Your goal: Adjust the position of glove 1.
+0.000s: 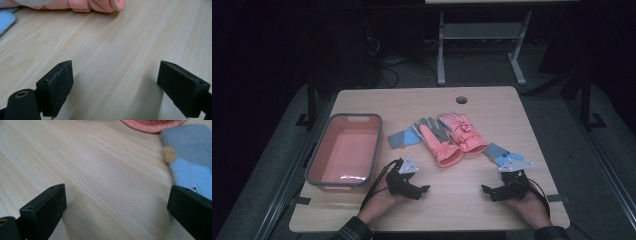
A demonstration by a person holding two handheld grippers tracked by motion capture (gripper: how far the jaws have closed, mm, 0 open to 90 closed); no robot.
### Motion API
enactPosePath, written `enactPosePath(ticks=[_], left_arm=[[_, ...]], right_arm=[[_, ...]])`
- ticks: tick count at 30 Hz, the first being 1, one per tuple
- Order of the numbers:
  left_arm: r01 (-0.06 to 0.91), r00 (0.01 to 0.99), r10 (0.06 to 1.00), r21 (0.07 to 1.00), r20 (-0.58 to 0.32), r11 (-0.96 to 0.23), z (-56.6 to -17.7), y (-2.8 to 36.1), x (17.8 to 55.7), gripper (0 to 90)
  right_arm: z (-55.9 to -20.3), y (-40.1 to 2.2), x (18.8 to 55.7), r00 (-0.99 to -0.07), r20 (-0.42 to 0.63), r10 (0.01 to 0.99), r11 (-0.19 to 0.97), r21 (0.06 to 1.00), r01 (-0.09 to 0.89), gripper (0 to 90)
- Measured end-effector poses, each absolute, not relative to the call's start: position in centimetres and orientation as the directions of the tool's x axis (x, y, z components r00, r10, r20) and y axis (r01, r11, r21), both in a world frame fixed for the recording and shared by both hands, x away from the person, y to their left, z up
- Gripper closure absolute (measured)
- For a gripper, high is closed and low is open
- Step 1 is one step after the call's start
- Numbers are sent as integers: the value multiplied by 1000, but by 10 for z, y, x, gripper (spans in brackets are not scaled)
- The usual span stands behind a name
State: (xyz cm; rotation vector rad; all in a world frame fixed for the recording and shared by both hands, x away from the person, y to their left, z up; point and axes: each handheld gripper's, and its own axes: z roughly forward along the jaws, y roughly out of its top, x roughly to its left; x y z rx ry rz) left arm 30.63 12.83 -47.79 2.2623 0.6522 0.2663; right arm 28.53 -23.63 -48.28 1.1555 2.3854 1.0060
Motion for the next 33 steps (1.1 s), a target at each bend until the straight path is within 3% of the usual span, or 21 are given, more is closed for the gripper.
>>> enactPosePath(ticks=[6, 10, 17, 23, 33], left_arm=[[353, 863, 505, 716, -1, -602, -477, 131, 308, 126], [353, 868, 496, 706, -2, -614, -476, 136, 306, 127], [347, 873, 487, 703, 0, -621, -475, 144, 303, 126], [335, 878, 479, 713, 2, -616, -476, 148, 299, 126], [326, 882, 471, 720, 2, -613, -477, 150, 297, 126]], right_arm=[[-482, -237, 283, -631, 39, 775, 427, 703, 568, 26], [-478, -239, 282, -633, 28, 774, 437, 699, 565, 140], [-467, -241, 285, -635, 37, 771, 426, 711, 559, 231], [-455, -248, 295, -620, 59, 782, 378, 746, 548, 407], [-445, -262, 323, -563, 94, 821, 308, 758, 575, 837]])
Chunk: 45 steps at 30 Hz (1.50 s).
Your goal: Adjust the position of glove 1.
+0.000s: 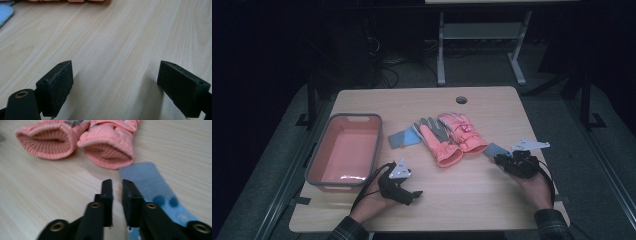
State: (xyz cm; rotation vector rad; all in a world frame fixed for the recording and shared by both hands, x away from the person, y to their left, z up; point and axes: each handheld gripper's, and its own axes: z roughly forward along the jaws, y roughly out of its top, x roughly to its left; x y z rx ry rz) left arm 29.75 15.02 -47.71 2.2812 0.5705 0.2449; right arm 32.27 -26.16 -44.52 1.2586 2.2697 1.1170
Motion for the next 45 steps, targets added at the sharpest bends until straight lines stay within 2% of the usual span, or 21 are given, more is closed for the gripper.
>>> enactPosePath(ticks=[3, 13, 18, 28, 45], left_arm=[[328, 881, 473, 720, 0, -612, -477, 150, 297, 126], [328, 883, 470, 715, 1, -618, -477, 150, 298, 124], [329, 882, 471, 715, 0, -617, -477, 150, 298, 124], [333, 880, 475, 717, -4, -612, -477, 149, 297, 124], [334, 879, 478, 722, -5, -606, -478, 149, 297, 123]], right_arm=[[-444, -261, 333, -561, 88, 823, 315, 751, 580, 898], [-451, -258, 370, -546, 97, 832, 304, 744, 595, 899], [-465, -255, 379, -547, 93, 832, 332, 705, 627, 900], [-464, -256, 364, -568, 135, 812, 330, 696, 638, 900], [-460, -239, 327, -663, 140, 735, 425, 667, 612, 900]])
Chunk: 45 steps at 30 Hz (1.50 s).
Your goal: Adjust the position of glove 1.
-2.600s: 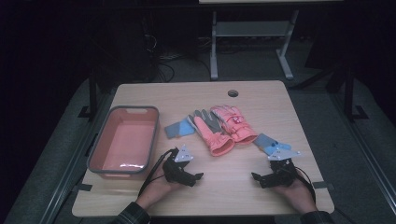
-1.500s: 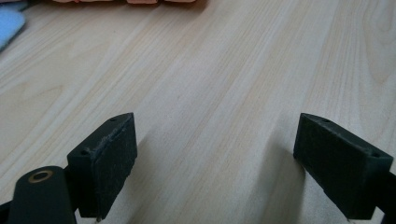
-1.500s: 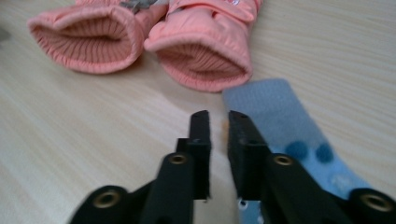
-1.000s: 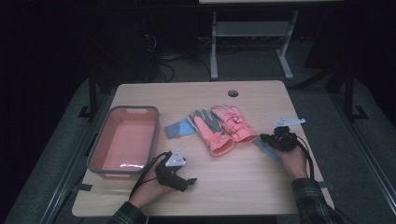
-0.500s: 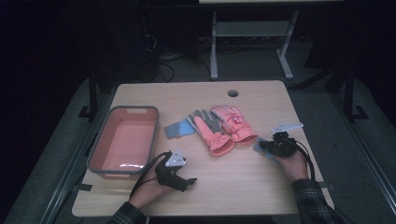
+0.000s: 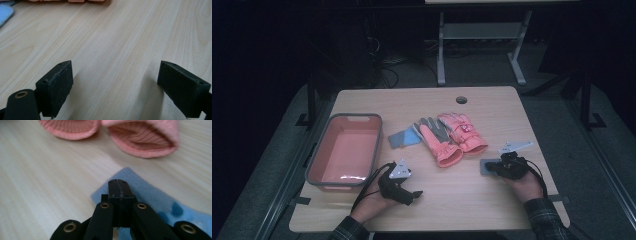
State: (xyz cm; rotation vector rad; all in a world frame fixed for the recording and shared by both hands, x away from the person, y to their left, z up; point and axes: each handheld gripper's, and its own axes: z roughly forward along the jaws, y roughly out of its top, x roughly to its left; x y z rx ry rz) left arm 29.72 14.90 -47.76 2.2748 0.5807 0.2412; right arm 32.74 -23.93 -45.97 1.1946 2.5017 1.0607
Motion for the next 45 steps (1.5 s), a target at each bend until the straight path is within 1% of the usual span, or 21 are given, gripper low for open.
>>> enactPosePath(ticks=[5, 9, 13, 17, 23, 25, 32, 36, 45], left_arm=[[335, 878, 478, 722, -6, -606, -478, 149, 297, 124], [335, 878, 478, 721, -5, -607, -477, 149, 297, 124], [335, 878, 478, 721, -5, -607, -478, 149, 297, 123], [334, 878, 478, 721, -5, -607, -478, 149, 297, 123], [336, 878, 479, 721, -7, -606, -478, 149, 297, 123], [337, 877, 480, 721, -7, -605, -478, 149, 297, 123], [337, 877, 480, 721, -7, -605, -478, 149, 297, 123], [337, 877, 481, 721, -7, -605, -477, 149, 297, 123], [338, 876, 481, 721, -7, -605, -478, 148, 297, 123]], right_arm=[[-459, -231, 312, -695, 147, 703, 451, 665, 596, 900], [-456, -229, 304, -715, 126, 688, 471, 672, 572, 899], [-446, -253, 307, -657, 116, 745, 399, 711, 579, 900], [-444, -282, 313, -593, 122, 796, 345, 713, 610, 899], [-451, -300, 318, -531, 113, 840, 320, 686, 653, 899], [-455, -301, 321, -528, 107, 842, 329, 674, 661, 899], [-462, -299, 326, -520, 103, 848, 346, 636, 690, 899], [-463, -294, 327, -527, 110, 843, 349, 635, 689, 900], [-463, -266, 326, -591, 103, 800, 406, 633, 659, 900]])
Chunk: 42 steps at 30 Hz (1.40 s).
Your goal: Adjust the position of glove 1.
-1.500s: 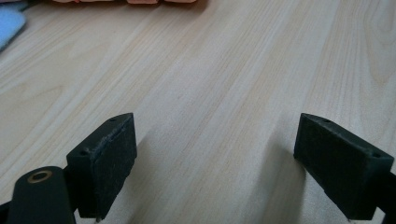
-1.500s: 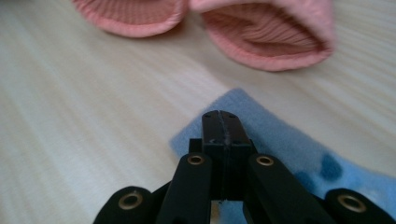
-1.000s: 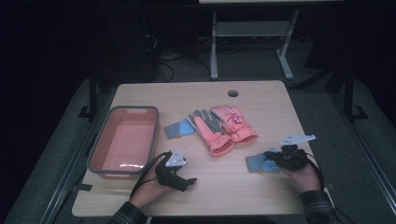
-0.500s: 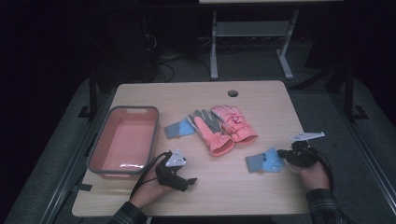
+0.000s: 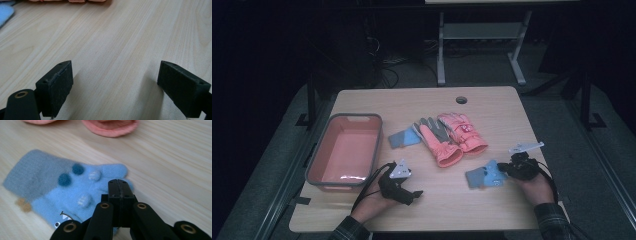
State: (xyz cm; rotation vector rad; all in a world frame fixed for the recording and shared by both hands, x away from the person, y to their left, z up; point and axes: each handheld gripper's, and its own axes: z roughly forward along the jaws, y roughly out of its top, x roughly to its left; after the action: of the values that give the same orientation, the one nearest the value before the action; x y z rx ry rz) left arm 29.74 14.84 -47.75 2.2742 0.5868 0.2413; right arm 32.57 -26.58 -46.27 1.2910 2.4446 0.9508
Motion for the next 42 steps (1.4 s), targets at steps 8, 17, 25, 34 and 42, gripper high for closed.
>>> enactPosePath(ticks=[8, 17, 25, 34, 42], left_arm=[[338, 876, 483, 720, -5, -606, -477, 148, 298, 124], [338, 876, 482, 720, -5, -606, -478, 148, 298, 123], [337, 876, 482, 719, -4, -607, -477, 148, 298, 123], [339, 875, 484, 721, -7, -604, -478, 148, 298, 123], [339, 874, 486, 724, -6, -601, -478, 148, 298, 124]], right_arm=[[-462, -238, 322, -631, 89, 771, 448, 629, 635, 900], [-461, -206, 319, -665, 92, 741, 475, 628, 616, 900], [-461, -176, 313, -705, 94, 703, 509, 626, 591, 900], [-460, -159, 309, -740, 96, 665, 531, 636, 560, 848], [-454, -189, 312, -704, 93, 704, 475, 676, 564, 505]])
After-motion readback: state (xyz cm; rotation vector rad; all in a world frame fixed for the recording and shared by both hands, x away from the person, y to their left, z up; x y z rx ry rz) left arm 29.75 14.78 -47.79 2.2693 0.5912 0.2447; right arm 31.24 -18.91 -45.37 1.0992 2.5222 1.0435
